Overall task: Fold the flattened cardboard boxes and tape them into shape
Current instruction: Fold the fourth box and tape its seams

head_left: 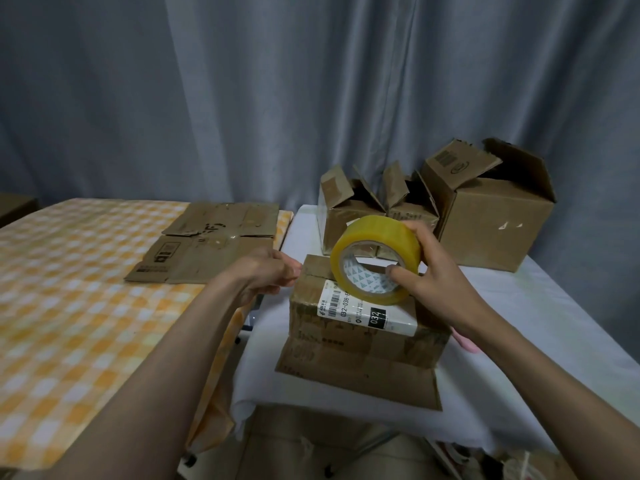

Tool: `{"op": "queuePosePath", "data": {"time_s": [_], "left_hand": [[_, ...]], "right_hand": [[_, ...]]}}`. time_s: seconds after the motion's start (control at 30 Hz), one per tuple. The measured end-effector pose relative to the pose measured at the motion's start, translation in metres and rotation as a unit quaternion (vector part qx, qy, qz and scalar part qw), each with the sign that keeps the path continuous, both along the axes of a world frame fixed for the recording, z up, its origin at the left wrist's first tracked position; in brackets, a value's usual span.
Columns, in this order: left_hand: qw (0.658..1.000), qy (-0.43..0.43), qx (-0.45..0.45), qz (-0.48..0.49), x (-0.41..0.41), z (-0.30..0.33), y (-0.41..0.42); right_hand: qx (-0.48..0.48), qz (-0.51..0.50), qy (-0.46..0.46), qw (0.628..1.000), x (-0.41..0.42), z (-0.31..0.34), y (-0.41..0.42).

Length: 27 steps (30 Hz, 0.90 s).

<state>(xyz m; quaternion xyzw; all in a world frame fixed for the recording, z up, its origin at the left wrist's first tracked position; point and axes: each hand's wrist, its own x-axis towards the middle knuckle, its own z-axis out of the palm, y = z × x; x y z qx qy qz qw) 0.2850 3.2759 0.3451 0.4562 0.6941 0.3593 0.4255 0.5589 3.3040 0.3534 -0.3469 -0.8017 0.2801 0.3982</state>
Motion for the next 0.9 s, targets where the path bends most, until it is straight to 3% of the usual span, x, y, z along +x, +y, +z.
{"op": "queuePosePath", "data": {"time_s": [0.13, 0.27, 0.37, 0.5, 0.8, 0.9], "left_hand": [[1.0, -0.017, -0.001, 0.011, 0.006, -0.003, -0.001], [1.0, 0.024, 0.004, 0.01, 0.016, -0.006, -0.001], [0.992, 0.13, 0.001, -0.007, 0.018, -0.014, -0.002], [0.955, 0.272, 0.105, 0.053, 0.013, -0.01, -0.008], [0.922, 0.323, 0.189, -0.093, 0.033, -0.008, -0.046], [0.895, 0.383, 0.179, -0.142, 0.035, -0.011, -0.049]], "right_hand": [[-0.004, 0.003, 0.007, 1.0, -0.001, -0.004, 0.001], [-0.004, 0.003, 0.006, 1.0, -0.001, -0.006, 0.001], [-0.009, -0.001, 0.008, 1.0, 0.0, -0.008, 0.0], [-0.026, -0.01, 0.008, 1.0, -0.001, -0.011, -0.002], [-0.091, -0.025, 0.031, 0.995, 0.0, -0.011, -0.004], [-0.094, -0.024, 0.029, 0.995, 0.0, -0.01, -0.005]]}}
